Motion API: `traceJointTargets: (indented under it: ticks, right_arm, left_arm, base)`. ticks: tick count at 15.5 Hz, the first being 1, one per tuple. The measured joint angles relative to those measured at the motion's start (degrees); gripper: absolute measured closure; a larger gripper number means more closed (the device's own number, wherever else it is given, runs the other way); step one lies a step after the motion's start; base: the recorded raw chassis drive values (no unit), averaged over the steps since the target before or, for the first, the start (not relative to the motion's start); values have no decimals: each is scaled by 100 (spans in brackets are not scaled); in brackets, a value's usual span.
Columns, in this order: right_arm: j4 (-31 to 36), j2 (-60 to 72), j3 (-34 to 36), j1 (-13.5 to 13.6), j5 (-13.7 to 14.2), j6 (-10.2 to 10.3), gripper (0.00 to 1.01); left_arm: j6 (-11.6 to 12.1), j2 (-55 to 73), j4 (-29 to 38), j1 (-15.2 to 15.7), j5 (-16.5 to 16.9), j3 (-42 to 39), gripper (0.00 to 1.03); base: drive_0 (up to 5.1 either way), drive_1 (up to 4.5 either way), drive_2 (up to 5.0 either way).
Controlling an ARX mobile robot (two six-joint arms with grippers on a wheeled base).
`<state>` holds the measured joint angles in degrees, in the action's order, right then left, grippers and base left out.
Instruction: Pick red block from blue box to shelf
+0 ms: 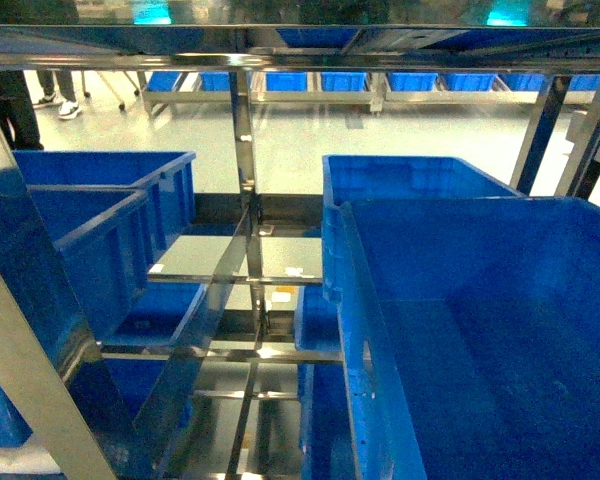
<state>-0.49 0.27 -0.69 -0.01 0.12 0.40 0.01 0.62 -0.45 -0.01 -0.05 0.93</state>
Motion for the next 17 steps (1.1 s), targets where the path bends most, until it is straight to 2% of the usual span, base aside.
traceJointTargets:
  ticks: [17]
  right_arm:
    - [26,0,0,0,-2,0,73]
  left_arm:
    - [0,0,22,0,2,0,5]
  base:
    - [0,0,0]
